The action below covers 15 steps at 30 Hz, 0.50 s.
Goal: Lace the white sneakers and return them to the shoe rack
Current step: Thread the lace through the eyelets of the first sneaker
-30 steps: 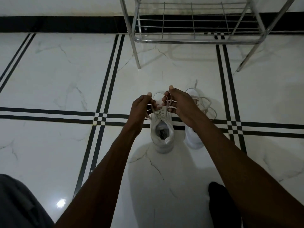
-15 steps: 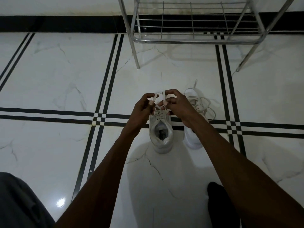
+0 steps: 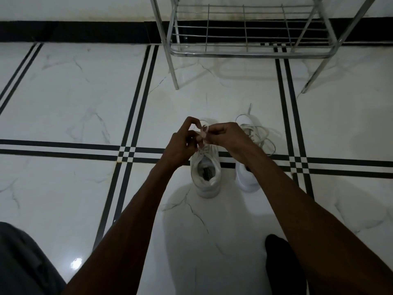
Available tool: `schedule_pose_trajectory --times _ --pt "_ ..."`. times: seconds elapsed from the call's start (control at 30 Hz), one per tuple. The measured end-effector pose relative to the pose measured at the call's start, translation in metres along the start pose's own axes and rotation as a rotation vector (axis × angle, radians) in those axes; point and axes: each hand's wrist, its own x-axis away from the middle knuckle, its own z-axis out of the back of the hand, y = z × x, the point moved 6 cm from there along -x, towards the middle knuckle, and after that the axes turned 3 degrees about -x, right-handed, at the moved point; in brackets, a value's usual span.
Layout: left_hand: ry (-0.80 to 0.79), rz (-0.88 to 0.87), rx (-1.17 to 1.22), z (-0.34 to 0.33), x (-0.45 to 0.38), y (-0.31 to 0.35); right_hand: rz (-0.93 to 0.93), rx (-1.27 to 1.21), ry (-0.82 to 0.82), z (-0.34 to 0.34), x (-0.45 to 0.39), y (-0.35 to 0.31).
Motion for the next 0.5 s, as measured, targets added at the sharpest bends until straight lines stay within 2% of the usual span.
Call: schedule_pose_trajectory --times 0.07,0.17,0.27,0.37,0.5 --pt "0.015 0.013 0.023 0.0 0.0 0.0 -0.01 -0.012 0.074 0.0 -0.002 0.0" --pt "0.02 0.133 0.113 0.001 0.0 -0.009 -0.047 -0.084 0.207 0.0 -0.006 0.006" --pt "0.021 0.266 0.248 0.004 0.003 -0.019 -0.03 -0.051 0.165 0.002 -0.005 0.008" --pt "0.037 0.325 0.31 0.007 0.006 -0.023 0.073 0.235 0.035 0.006 -0.004 0.0" --pt "0.038 0.341 0.349 0.004 0.005 -0.027 0.235 0.827 0.028 0.002 -0.009 -0.014"
